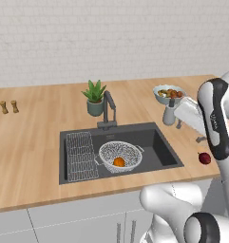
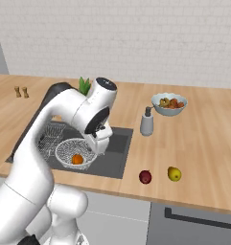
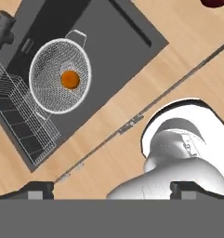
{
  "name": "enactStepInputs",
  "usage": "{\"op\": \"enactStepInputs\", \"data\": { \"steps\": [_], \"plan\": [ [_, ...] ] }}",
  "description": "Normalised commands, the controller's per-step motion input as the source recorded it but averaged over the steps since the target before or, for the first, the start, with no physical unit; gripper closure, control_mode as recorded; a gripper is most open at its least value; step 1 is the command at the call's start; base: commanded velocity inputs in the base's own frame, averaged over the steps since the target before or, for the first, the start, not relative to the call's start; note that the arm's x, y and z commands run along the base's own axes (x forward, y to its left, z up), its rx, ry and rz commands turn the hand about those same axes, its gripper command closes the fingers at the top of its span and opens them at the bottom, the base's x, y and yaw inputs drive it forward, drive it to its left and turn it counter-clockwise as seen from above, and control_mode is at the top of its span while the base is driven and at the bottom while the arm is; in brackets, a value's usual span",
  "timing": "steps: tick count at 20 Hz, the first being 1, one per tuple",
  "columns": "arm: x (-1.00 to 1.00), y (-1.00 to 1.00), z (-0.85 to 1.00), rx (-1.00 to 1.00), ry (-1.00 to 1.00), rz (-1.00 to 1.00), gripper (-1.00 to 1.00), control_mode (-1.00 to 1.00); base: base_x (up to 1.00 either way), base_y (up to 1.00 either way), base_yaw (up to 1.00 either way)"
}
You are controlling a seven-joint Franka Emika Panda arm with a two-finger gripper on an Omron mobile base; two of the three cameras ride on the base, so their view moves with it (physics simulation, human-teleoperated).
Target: Put the colander in the sink, put the pear, pear, orange in the colander, and turn on the sink faucet and pour water over the colander.
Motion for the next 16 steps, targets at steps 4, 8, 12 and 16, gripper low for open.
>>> {"op": "enactStepInputs", "data": {
  "steps": [4, 8, 12, 16],
  "plan": [
    [-0.05, -0.50, -0.15, -0.27, 0.00, 0.58, -1.00, -1.00, 0.00, 0.00, 0.00],
    [0.00, -0.13, -0.65, -0.34, -0.06, 0.40, -1.00, -1.00, 0.00, 0.00, 0.00],
    [0.00, -0.05, -0.71, -0.27, -0.26, 0.23, -1.00, -1.00, 0.00, 0.00, 0.00],
    [0.00, -0.31, -0.33, -0.07, -0.19, 0.23, -1.00, -1.00, 0.00, 0.00, 0.00]
  ]
}}
